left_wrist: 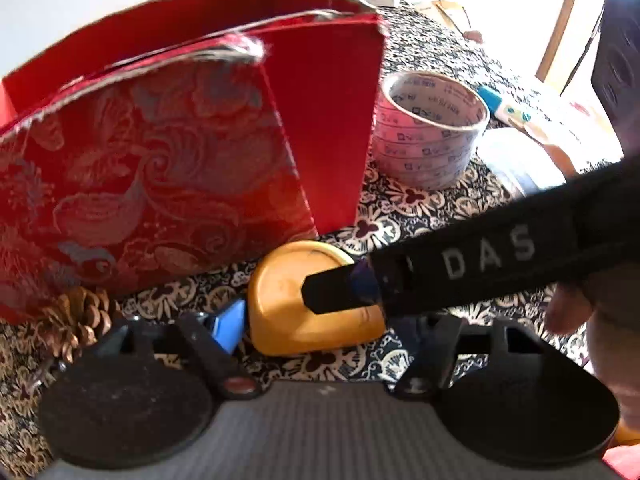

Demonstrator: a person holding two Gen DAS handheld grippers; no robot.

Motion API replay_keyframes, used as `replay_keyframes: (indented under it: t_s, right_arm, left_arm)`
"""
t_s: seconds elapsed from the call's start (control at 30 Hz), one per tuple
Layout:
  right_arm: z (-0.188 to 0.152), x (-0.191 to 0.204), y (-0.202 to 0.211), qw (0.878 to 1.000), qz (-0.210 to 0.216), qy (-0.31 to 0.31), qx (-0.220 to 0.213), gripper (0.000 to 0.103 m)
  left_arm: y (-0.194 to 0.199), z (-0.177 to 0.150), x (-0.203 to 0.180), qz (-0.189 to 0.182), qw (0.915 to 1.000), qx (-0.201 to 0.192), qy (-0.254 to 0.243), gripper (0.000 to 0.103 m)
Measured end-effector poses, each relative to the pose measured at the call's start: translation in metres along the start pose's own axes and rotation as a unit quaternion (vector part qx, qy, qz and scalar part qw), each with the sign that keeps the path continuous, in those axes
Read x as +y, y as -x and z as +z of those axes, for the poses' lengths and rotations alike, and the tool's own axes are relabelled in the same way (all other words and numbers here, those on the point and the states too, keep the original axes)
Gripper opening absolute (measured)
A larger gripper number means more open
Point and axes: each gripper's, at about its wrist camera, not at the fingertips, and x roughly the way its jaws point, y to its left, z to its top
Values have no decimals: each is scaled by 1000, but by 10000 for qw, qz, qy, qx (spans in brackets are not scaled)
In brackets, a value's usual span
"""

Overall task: Organize rigid objects
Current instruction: 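Close the right gripper on the yellow tape measure, then lift the yellow tape measure with the right gripper over the red box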

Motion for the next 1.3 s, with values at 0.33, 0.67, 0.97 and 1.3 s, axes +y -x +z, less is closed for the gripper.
replay_keyframes:
  t_s: [0.33,0.67,0.97,1.3]
  right_arm:
    - [-9,4,12,9994,-91,-293,-179,13]
    - [-17,11,90,9888,-589,-211,-1351,13]
    - [26,52,131,9677,-758,467,-2358,14]
    - [107,114,78,9628,-283,1292,-2358,14]
  left_arm:
    - [20,1,-13,-185,9993,72,-313,63]
    - [54,37,-63,-633,9923,-578,-890,62]
    - [108,97,-64,-577,9808,-1511,-1091,62]
    - [131,142,28,77,9832,-1730,-582,61]
